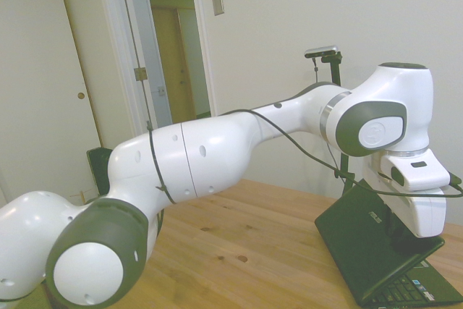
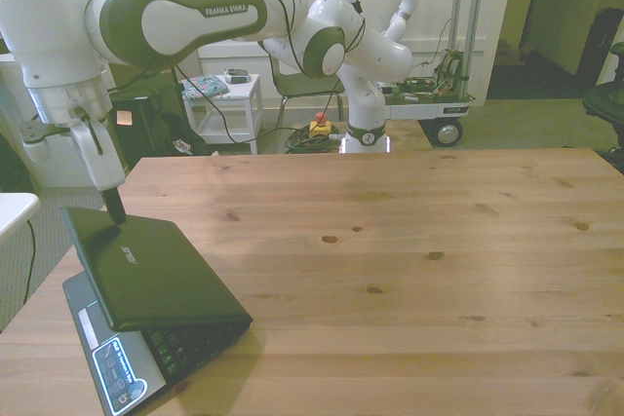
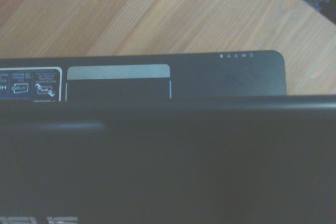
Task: Close the laptop
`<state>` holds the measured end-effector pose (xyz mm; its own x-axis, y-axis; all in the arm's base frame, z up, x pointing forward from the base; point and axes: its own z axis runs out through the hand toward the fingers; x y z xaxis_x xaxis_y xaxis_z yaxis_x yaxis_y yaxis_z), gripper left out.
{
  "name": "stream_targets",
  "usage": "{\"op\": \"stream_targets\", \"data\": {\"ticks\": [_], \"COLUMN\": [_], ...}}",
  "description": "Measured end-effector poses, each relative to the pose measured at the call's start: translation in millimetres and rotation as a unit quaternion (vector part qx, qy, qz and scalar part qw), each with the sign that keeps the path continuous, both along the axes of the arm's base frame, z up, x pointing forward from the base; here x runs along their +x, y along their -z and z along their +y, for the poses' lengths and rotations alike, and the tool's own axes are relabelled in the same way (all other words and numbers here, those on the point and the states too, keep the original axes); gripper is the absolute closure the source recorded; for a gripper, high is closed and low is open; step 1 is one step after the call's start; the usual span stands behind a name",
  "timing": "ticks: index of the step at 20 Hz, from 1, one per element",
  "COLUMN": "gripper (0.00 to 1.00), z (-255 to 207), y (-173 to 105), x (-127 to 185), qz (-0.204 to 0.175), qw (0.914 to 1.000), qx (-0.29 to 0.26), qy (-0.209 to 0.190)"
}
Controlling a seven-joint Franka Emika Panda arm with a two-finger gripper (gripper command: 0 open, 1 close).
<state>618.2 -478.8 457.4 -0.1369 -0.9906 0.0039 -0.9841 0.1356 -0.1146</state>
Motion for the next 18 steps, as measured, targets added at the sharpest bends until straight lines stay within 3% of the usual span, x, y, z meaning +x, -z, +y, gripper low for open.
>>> {"op": "stream_targets", "data": {"ticks": [7, 13, 16, 18], "gripper": [1.00, 1.00, 1.00, 1.00], "z": [18.9, 19.2, 28.6, 44.8], "y": [43.7, 71.2, 56.9, 24.8], "x": [39.2, 44.9, 50.6, 55.0], "qz": [0.017, 0.032, 0.014, -0.006], "qw": [0.9971, 0.9961, 0.9970, 0.9975], "qx": [-0.074, -0.082, -0.076, -0.069], "qy": [0.007, 0.010, 0.003, -0.011]}}
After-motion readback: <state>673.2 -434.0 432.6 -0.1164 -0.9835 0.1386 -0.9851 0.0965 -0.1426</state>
